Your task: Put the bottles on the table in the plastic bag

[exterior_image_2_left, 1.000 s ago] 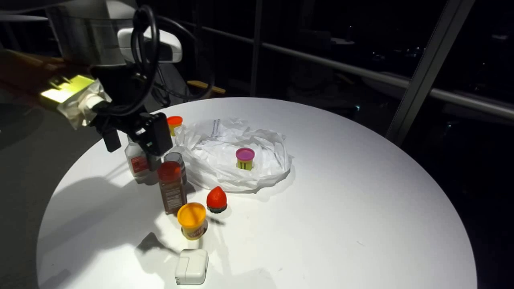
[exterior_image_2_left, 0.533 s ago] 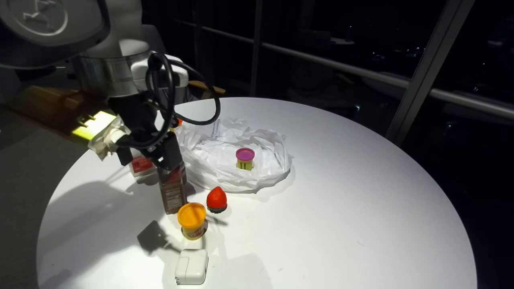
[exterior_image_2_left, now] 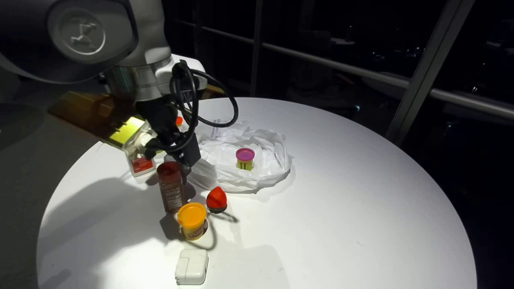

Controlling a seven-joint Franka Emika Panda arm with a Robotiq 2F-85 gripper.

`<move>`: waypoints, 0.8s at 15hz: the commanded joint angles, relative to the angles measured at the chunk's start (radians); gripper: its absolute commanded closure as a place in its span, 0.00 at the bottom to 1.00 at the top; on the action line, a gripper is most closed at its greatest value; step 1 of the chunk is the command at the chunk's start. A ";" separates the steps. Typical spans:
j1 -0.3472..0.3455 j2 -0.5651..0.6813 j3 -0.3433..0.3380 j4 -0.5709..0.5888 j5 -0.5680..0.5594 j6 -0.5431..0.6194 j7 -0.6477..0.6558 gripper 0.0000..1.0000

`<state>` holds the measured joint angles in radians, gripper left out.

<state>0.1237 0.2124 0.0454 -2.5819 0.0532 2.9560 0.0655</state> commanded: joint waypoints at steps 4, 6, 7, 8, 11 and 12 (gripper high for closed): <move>0.023 0.059 -0.067 0.040 -0.076 -0.013 0.094 0.58; 0.021 0.052 -0.064 0.047 -0.068 -0.032 0.101 0.71; 0.024 0.041 -0.065 0.049 -0.068 -0.044 0.111 0.72; 0.032 0.027 -0.073 0.053 -0.073 -0.055 0.130 0.75; 0.096 -0.037 -0.134 0.059 -0.152 -0.140 0.253 0.76; 0.117 -0.062 -0.151 0.068 -0.193 -0.182 0.304 0.76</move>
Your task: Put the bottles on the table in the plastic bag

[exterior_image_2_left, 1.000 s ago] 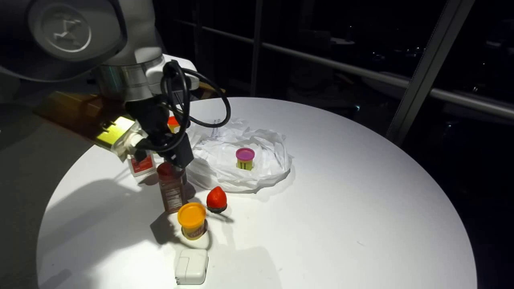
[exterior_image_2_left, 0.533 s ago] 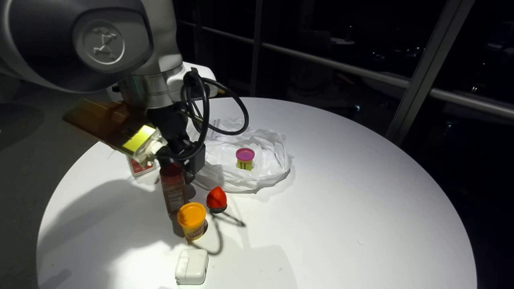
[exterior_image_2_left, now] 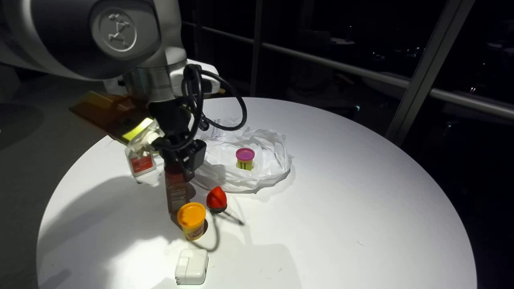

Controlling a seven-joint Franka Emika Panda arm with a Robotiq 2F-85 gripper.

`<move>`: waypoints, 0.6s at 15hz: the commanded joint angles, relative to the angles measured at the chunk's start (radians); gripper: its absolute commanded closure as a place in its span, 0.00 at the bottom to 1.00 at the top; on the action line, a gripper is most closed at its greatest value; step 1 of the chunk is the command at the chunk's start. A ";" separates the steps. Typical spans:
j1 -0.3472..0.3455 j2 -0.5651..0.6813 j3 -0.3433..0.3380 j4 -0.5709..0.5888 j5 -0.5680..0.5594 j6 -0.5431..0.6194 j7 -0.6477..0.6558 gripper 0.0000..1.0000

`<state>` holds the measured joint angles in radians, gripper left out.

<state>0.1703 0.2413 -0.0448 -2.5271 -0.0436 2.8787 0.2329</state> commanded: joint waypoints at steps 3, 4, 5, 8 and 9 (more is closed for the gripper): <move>0.094 -0.151 -0.053 0.077 -0.233 -0.246 0.281 0.76; 0.088 -0.157 -0.030 0.110 -0.260 -0.276 0.312 0.76; 0.081 -0.162 -0.009 0.137 -0.282 -0.298 0.336 0.76; 0.053 -0.104 0.048 0.241 -0.228 -0.273 0.324 0.76; 0.050 -0.085 0.059 0.268 -0.210 -0.258 0.322 0.76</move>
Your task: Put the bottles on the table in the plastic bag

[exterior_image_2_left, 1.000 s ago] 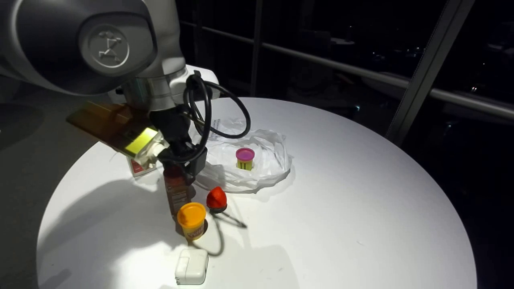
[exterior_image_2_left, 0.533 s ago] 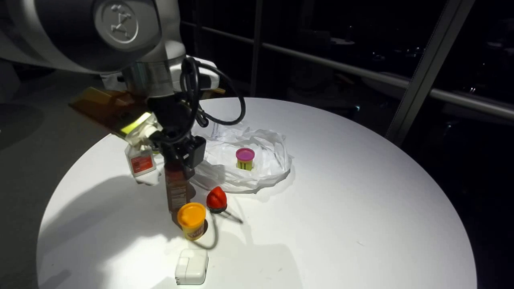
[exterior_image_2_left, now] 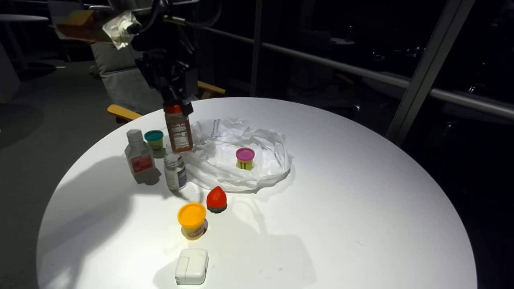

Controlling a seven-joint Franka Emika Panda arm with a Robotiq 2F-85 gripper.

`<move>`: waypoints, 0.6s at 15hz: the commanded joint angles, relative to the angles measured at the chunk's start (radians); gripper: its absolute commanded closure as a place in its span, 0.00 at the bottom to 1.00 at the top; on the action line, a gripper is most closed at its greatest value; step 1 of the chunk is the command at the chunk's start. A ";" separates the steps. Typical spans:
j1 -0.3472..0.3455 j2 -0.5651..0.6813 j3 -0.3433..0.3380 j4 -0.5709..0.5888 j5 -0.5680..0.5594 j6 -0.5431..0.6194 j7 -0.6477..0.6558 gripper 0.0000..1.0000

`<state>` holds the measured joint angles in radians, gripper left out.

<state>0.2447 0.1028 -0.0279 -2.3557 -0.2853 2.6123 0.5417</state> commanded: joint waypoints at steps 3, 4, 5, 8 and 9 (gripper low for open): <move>-0.025 0.140 0.045 0.191 0.041 0.072 0.018 0.76; -0.019 0.186 0.030 0.235 0.022 0.084 0.034 0.76; -0.012 0.222 0.017 0.267 0.013 0.093 0.041 0.76; 0.006 0.345 -0.036 0.381 0.013 0.109 0.051 0.76; 0.013 0.377 -0.052 0.417 0.020 0.099 0.053 0.76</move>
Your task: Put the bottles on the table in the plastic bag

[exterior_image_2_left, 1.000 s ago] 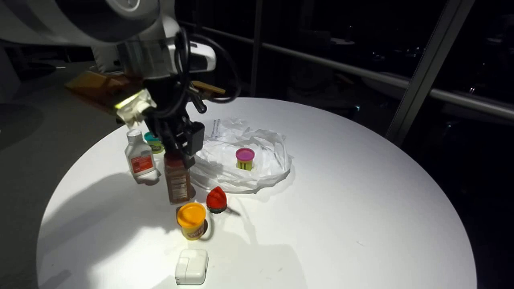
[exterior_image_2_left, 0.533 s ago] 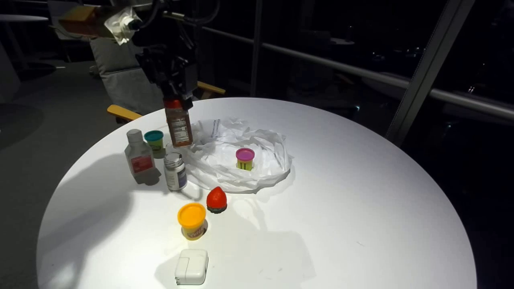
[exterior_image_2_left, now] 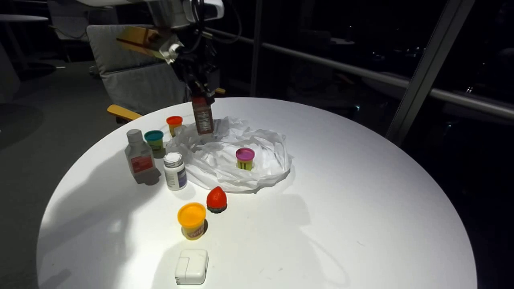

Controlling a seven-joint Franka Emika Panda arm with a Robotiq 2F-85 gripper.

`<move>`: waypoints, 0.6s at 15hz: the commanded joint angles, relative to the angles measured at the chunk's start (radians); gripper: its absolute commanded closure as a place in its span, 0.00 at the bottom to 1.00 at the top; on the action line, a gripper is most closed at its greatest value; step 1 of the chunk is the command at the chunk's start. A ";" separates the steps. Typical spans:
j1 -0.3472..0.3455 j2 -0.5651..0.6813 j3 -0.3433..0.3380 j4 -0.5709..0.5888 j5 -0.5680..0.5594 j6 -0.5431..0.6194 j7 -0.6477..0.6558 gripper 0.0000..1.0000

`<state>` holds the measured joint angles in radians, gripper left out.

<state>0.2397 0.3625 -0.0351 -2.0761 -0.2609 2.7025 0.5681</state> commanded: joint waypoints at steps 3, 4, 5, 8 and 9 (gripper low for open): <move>0.025 0.214 -0.087 0.231 0.020 -0.007 0.030 0.76; 0.027 0.241 -0.101 0.253 0.023 -0.006 0.034 0.76; 0.027 0.265 -0.108 0.282 0.035 -0.010 0.038 0.76; 0.038 0.318 -0.126 0.334 0.059 -0.014 0.054 0.76; 0.039 0.328 -0.128 0.343 0.068 -0.019 0.056 0.76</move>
<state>0.2469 0.6425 -0.1331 -1.8097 -0.2253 2.7030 0.5989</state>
